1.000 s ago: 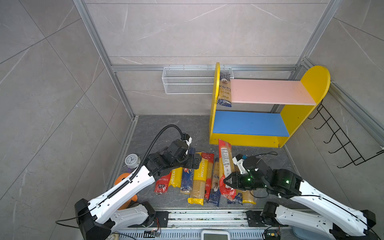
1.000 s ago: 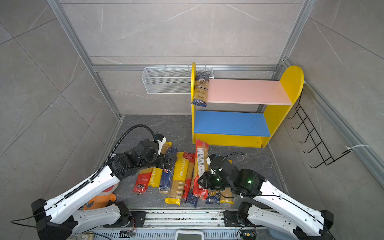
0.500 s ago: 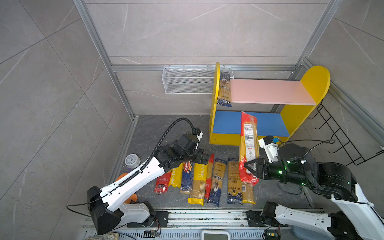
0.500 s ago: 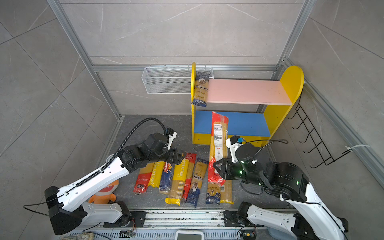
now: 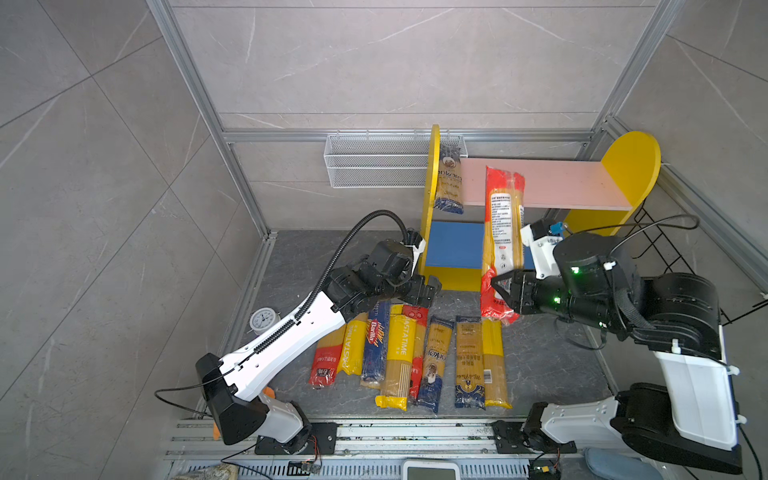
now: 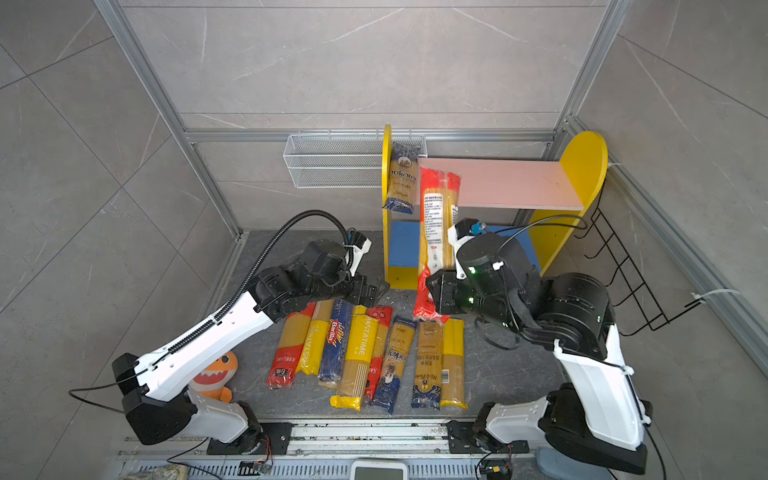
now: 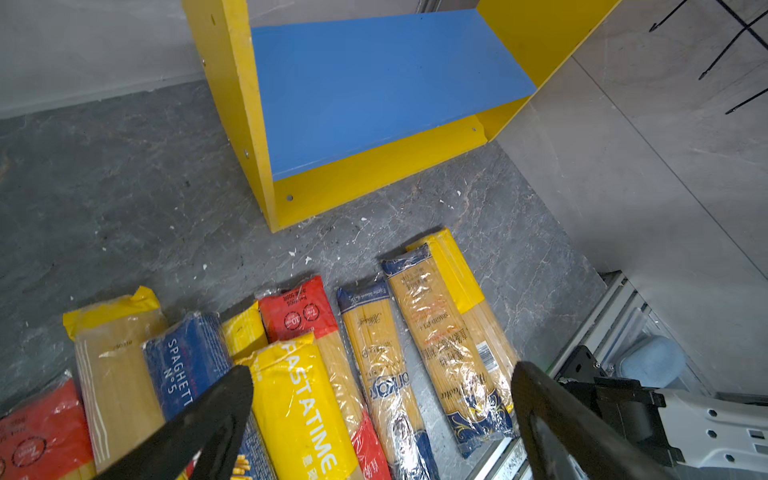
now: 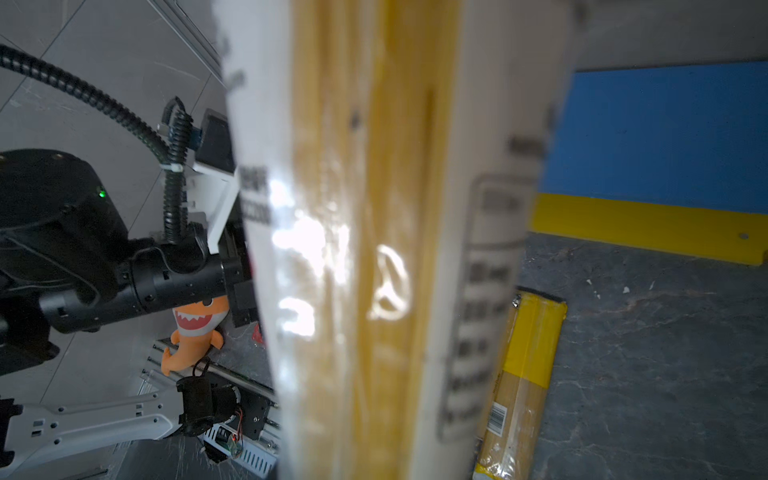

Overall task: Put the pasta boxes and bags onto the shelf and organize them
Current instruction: 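Carry the red-and-white pack upright up onto the pink upper shelf with the right gripper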

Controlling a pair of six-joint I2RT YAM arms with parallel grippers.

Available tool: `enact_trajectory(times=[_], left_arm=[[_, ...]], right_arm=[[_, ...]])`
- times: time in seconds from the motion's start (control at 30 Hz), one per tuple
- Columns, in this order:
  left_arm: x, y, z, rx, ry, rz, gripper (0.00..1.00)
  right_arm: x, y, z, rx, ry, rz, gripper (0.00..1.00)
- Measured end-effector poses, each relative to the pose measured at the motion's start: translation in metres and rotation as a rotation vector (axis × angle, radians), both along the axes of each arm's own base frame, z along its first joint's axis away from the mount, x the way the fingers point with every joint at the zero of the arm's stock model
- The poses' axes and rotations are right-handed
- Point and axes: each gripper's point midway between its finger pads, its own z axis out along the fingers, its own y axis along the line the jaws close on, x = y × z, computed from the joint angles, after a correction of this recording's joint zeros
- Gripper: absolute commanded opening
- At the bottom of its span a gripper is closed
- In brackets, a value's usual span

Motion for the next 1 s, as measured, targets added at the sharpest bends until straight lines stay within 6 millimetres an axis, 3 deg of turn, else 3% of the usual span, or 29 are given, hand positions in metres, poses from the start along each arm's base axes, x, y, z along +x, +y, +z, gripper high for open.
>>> enact_trajectory(times=[0.17,0.3,0.6,0.77,1.0], left_arm=[[0.007,-0.009,0.008,0.017,-0.038,-0.03,1.0],[0.013,-0.006,0.012,0.026,-0.052,-0.038,1.0],[0.041,0.025,0.009,0.048,-0.045,0.033,1.0],[0.051,0.039,0.009,0.049,-0.034,0.06,1.0],[0.065,0.049,0.031,0.017,-0.061,0.082,1.0]], right_arm=[[0.036,-0.012,0.036,0.042,-0.081,-0.074,0.0],[0.067,-0.021,0.03,0.045,-0.05,-0.124,0.0],[0.132,-0.01,0.014,0.006,-0.034,-0.085,0.0],[0.16,-0.024,0.022,-0.001,-0.1,-0.104,0.0],[0.204,-0.034,0.033,0.037,-0.184,-0.125,0.0]])
